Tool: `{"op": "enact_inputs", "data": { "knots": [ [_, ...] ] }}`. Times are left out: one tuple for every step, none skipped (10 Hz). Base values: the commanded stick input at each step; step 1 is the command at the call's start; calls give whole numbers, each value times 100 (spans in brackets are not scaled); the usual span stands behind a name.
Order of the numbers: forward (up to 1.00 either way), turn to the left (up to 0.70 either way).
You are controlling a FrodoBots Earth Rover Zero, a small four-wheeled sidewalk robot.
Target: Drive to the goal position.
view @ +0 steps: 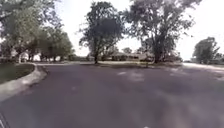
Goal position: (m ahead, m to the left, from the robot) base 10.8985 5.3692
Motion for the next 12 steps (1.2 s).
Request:
{"op": "enact_inputs", "data": {
  "knots": [
    [100,21],
    [100,40],
    [100,40],
    [100,40],
    [100,40],
    [100,40],
    [100,40],
    [100,35],
    [100,27],
    [100,10],
    [100,0],
    [100,0]
  ]
}}
